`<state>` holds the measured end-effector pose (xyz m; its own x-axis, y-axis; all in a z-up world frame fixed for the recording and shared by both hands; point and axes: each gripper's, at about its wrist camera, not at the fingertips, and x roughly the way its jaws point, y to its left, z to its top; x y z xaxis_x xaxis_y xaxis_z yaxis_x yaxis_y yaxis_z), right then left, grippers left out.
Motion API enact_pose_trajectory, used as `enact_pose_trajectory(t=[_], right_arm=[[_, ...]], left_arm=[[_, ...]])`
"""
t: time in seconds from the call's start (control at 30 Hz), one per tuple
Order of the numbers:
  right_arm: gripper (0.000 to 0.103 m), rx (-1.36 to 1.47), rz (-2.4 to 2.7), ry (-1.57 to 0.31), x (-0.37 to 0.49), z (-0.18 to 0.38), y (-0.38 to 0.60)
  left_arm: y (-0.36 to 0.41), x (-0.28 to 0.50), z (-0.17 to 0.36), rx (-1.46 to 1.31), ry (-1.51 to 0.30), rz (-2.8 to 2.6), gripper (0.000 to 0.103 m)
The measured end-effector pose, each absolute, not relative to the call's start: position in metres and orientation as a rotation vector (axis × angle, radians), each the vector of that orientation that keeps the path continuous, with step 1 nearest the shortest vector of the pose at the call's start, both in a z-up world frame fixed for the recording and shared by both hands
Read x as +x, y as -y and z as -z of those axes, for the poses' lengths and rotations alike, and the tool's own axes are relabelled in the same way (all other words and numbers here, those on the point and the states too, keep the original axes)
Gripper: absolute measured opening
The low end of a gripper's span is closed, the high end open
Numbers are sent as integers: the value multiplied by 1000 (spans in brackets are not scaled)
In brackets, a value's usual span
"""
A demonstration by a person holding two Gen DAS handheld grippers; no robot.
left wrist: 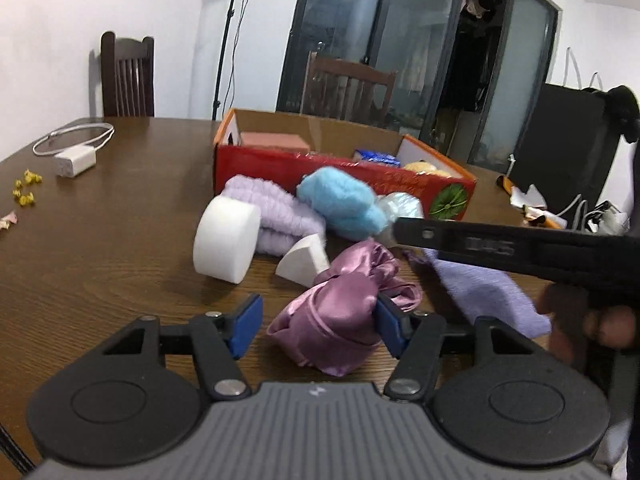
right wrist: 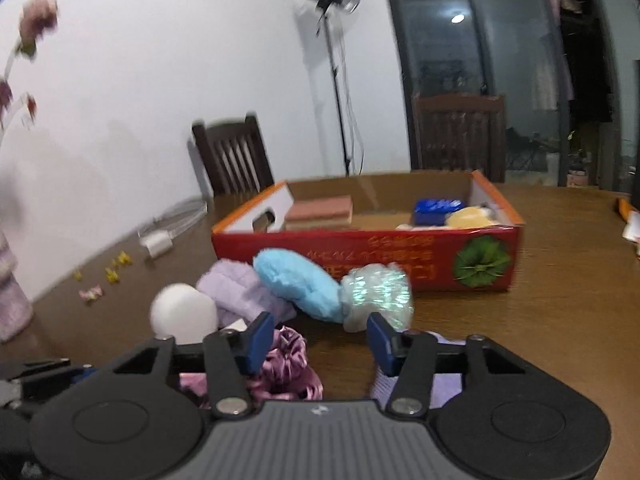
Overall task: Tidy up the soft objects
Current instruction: 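Close both grippers on the purple satin scrunchie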
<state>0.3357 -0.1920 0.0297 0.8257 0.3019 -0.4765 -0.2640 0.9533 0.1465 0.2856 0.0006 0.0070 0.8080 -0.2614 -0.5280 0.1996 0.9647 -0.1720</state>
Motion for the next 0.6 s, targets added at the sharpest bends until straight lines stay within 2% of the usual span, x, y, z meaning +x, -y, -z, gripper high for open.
enact_pose_trajectory(t=[0.07,0.1,0.13,0.17,0.23,0.47,0.6], right_arm=[[45,28,-296,-557,354,-20,179],[40,18,-303,-581,359,-14,175],[33,11,-311,-607,363,-9,171],[31,9,-319,-625,364,-5,169],[17,15,-339,-638,360,0,169],[9,95,-398,-647,302,-4,185],[9,79,-419,-644,264,-7,188]], left_arm=[[-5,289,-2,-131,-587,260,63],[-8,289,0,-143,-593,271,61],[-10,289,2,-153,-595,288,52],[-13,288,3,-161,-594,319,47],[-15,284,4,-162,-590,338,44],[-29,252,-2,-203,-600,388,42],[-35,233,-1,-212,-602,381,48]])
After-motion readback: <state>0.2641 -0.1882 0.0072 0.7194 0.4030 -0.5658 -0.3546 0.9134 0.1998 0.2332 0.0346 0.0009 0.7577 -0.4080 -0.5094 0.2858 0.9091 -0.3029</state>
